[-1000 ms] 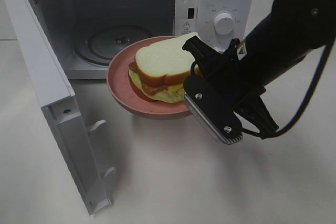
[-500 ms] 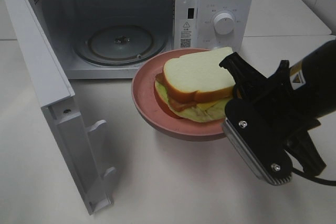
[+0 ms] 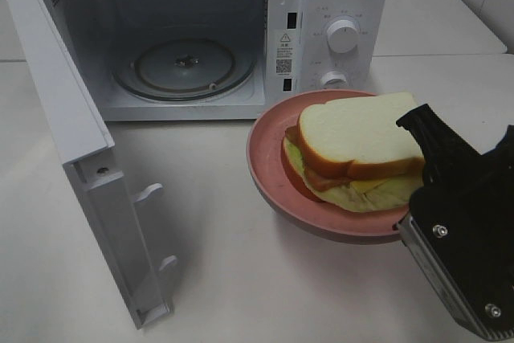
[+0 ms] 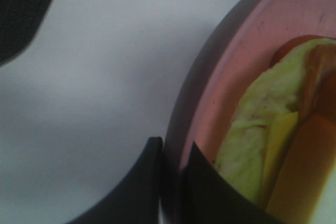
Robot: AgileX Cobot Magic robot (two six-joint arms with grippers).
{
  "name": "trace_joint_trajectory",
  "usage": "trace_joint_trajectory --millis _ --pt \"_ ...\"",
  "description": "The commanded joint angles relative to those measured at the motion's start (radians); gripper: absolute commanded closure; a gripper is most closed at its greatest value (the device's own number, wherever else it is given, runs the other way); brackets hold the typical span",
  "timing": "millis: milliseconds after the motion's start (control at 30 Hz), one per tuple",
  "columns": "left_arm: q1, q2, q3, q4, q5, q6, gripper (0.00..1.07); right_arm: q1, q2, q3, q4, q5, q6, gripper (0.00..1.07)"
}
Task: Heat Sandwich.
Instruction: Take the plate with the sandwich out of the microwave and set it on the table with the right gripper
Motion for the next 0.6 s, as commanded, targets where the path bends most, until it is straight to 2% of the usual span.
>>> trace_joint_trajectory --millis 33,600 --pt "0.002 -0.023 0.003 -0.007 -0.016 0.001 0.03 -0.003 -0.043 0.017 -0.048 0.001 0.066 1.07" --pt "0.002 -0.023 0.003 -0.007 -0.016 0.001 0.03 -0.003 -0.078 0.029 -0.341 0.128 0.613 1.07"
